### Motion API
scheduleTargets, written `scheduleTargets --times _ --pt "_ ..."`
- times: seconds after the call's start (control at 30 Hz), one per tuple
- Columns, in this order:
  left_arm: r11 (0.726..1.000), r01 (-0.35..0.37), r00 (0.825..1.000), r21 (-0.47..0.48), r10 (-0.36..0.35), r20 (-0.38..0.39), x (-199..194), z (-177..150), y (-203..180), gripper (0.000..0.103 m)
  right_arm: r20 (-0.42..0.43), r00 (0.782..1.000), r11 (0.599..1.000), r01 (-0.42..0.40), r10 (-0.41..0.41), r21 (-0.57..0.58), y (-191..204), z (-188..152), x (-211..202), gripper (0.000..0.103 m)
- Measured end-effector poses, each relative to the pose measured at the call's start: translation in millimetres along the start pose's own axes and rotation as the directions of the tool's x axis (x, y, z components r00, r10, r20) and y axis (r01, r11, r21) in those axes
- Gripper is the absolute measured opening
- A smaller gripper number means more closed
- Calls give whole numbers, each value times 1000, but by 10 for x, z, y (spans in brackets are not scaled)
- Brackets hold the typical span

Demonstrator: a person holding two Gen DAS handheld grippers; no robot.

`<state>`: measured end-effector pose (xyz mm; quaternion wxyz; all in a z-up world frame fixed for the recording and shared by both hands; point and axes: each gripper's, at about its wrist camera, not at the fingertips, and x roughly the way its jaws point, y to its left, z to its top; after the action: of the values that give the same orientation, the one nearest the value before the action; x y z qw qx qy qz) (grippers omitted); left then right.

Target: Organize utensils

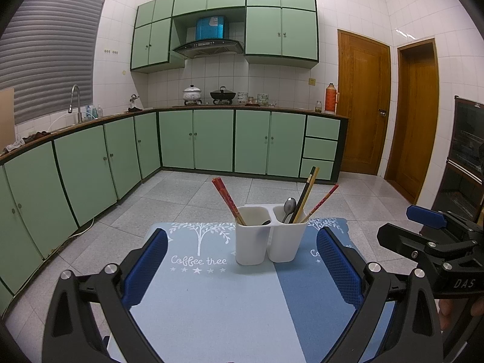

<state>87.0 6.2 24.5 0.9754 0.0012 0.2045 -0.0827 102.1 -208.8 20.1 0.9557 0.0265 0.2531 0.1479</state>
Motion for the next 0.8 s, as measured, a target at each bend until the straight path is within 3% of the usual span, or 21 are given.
scheduleTargets --times 0.8 --pt "1000 0 1000 -11 0 -5 3 -47 50 97 -11 1000 1000 5 -5 -1 -94 -59 45 97"
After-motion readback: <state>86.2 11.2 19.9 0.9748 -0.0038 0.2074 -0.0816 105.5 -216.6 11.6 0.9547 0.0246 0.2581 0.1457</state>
